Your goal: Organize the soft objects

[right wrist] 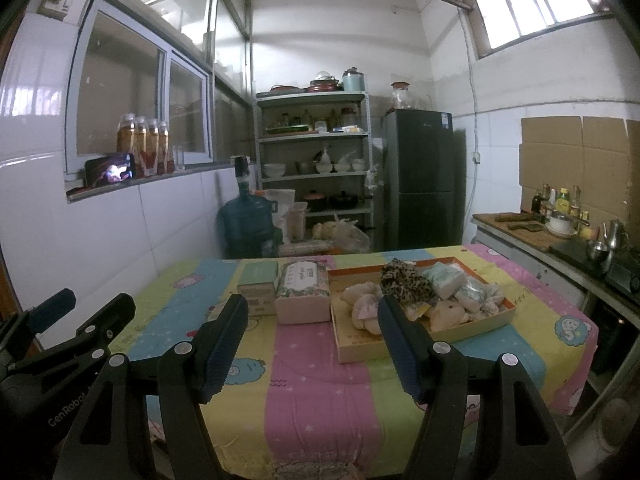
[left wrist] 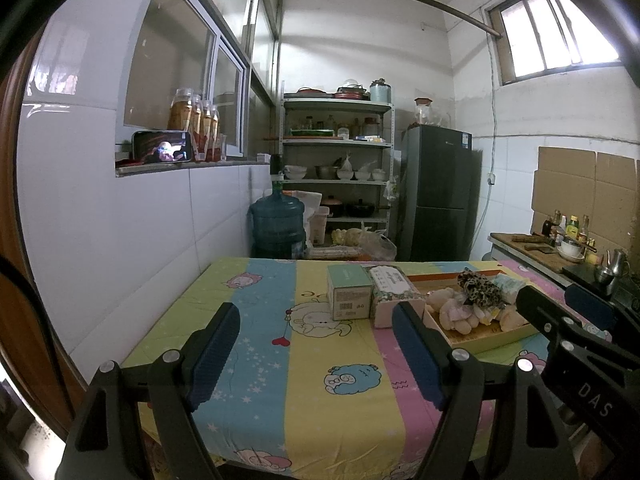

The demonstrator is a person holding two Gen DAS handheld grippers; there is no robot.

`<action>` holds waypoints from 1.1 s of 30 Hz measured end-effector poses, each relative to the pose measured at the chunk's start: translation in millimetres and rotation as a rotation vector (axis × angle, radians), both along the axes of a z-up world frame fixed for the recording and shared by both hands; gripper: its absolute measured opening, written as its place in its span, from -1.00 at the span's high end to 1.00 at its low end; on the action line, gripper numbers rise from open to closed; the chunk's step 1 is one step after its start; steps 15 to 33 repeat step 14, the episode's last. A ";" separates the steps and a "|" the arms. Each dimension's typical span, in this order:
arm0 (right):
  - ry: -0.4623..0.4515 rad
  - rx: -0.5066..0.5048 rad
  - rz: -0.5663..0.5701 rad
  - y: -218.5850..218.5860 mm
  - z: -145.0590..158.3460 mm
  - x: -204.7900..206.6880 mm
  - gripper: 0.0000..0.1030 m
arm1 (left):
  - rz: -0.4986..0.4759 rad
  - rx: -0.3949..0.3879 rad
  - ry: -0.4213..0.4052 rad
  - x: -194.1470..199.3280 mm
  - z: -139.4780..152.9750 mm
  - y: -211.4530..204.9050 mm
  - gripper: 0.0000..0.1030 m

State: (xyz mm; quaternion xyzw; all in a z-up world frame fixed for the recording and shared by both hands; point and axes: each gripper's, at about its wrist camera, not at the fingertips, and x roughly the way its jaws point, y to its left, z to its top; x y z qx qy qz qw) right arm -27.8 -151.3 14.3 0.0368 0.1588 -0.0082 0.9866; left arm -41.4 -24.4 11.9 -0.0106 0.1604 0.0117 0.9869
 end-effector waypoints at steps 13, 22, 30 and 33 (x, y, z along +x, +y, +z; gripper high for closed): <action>0.001 0.000 0.000 0.8 0.0 0.1 -0.34 | -0.022 0.002 -0.010 -2.5 3.1 -6.1 -0.52; 0.002 0.001 0.001 0.7 -0.3 0.1 -0.34 | -0.023 0.003 -0.013 -3.1 3.8 -6.0 -0.52; 0.002 0.001 0.001 0.7 -0.3 0.1 -0.34 | -0.023 0.003 -0.013 -3.1 3.8 -6.0 -0.52; 0.002 0.001 0.001 0.7 -0.3 0.1 -0.34 | -0.023 0.003 -0.013 -3.1 3.8 -6.0 -0.52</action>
